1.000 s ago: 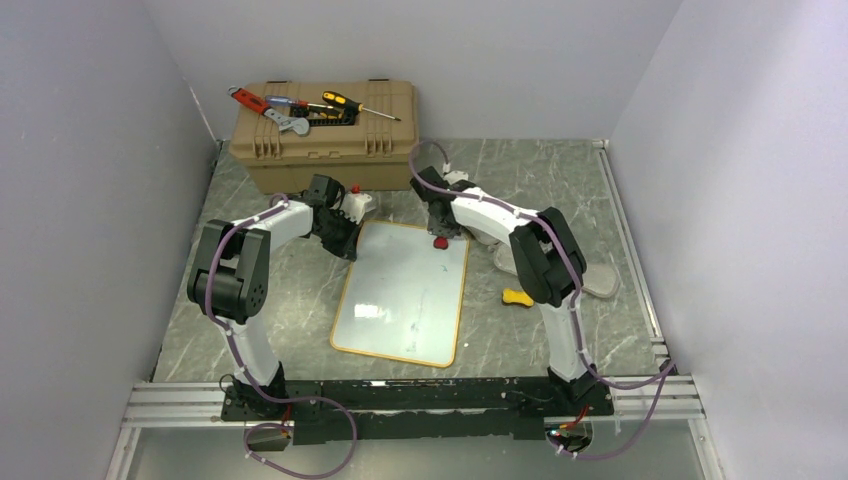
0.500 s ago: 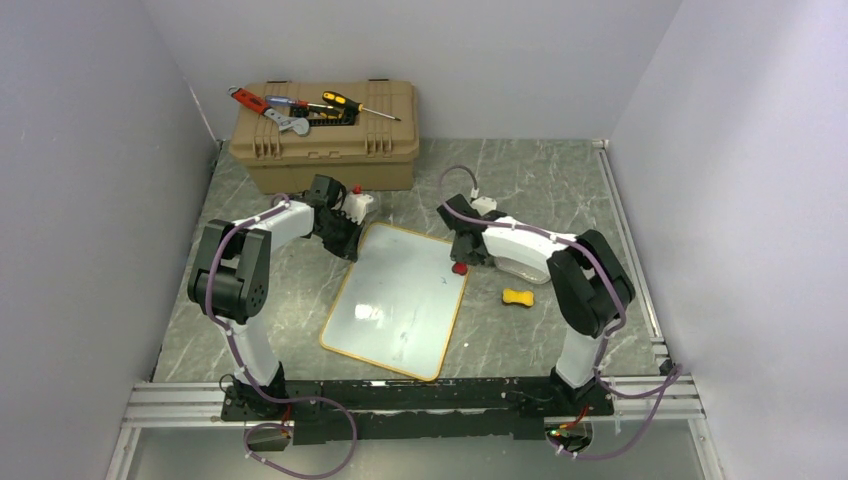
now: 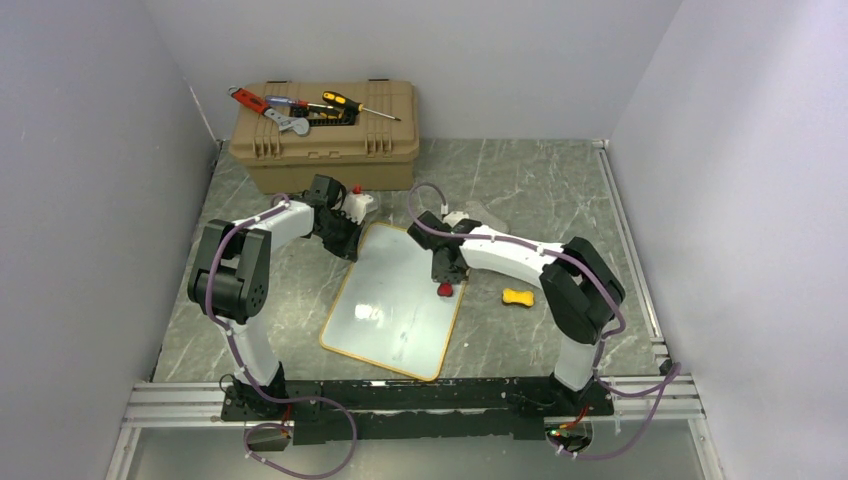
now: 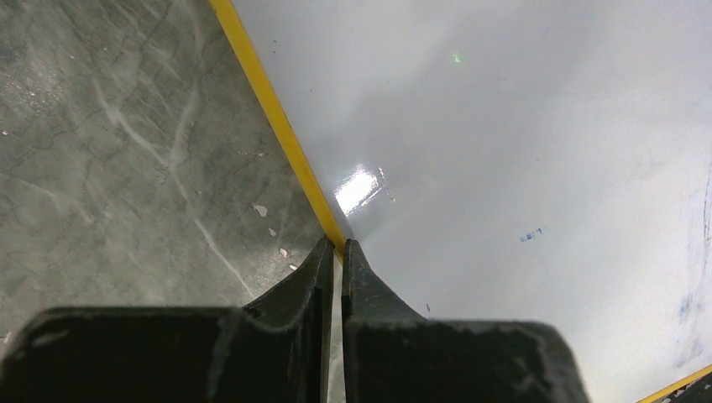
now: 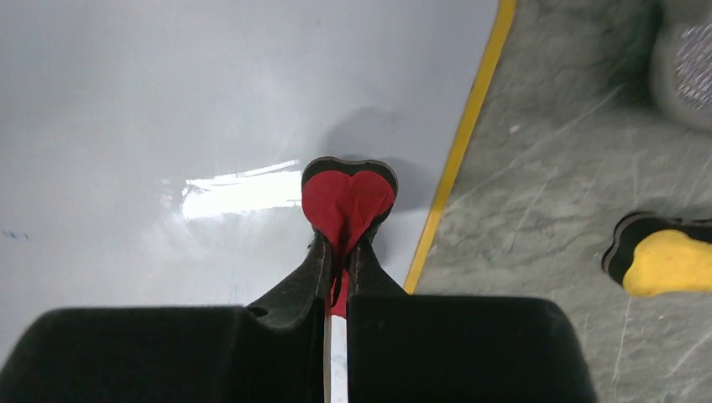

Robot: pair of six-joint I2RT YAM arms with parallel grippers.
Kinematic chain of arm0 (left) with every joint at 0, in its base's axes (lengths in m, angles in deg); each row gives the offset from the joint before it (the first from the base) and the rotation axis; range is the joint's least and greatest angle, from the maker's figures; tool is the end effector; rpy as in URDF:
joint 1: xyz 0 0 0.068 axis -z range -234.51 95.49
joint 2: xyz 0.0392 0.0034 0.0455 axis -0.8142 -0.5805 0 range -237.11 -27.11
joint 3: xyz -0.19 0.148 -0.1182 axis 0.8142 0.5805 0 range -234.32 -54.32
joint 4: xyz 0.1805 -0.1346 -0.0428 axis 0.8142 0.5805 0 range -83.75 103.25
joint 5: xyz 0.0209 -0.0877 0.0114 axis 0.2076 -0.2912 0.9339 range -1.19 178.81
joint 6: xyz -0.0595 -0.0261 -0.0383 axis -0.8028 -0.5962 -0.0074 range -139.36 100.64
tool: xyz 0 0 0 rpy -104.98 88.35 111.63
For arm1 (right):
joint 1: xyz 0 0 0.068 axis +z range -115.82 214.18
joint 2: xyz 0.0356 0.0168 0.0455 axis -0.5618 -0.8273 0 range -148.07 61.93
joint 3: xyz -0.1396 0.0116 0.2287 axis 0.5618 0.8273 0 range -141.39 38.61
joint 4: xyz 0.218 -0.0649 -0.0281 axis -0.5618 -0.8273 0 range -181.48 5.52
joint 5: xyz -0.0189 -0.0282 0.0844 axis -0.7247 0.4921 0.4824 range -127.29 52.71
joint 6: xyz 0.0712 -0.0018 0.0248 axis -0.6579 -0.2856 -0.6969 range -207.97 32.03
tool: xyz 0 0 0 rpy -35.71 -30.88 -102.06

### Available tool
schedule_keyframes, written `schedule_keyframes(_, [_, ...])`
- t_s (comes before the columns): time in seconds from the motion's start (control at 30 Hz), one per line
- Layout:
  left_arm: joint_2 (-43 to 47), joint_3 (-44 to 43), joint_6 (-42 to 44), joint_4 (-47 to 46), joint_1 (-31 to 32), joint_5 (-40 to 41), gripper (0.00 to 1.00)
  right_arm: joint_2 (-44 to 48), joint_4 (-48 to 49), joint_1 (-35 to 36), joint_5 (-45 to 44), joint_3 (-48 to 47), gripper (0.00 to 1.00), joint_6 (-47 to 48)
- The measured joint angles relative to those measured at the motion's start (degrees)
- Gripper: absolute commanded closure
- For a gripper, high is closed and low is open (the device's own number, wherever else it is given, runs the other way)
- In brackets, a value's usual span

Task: Erase the whiteboard
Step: Erase the whiteboard at the center of the board.

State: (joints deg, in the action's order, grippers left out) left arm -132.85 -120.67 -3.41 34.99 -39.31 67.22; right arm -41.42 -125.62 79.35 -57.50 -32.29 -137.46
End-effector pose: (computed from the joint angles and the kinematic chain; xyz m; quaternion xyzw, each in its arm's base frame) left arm 0.3224 -0.1118 0.1525 0.2932 0.9195 -0.1826 0.1876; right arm 0.2464 0.2165 0.1753 0.0618 0.9728 -0.0144 0.2229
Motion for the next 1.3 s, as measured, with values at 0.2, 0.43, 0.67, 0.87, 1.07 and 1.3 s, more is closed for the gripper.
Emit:
schedule_keyframes(0.2, [-0.02,0.0,0.0,0.0,0.0,-0.02,0.96,-1.38,-0.24,1.68,0.83,0.79,1.0,-1.77])
schedule_keyframes(0.43, [-0.02,0.0,0.0,0.02,0.0,-0.02,0.97,-4.87,0.94,1.64,-0.37,-3.41,1.0,-1.86])
schedule_keyframes(0.67, [-0.02,0.0,0.02,0.0,0.0,-0.02,0.97,0.11,5.79,-2.01,-1.97,4.24,1.0,-1.33])
schedule_keyframes(0.87, [-0.02,0.0,0.0,0.02,0.0,-0.04,0.97,2.69,6.51,-4.07,-3.82,7.56,1.0,-1.05])
schedule_keyframes(1.07, [-0.02,-0.04,0.02,0.17,0.0,-0.02,0.97,-4.52,0.09,-0.31,-6.8,-1.9,1.0,-0.39])
schedule_keyframes(1.3, [-0.17,-0.22,0.02,0.26,-0.02,-0.07,0.97,-5.95,3.1,5.38,-1.64,-4.46,1.0,-0.15])
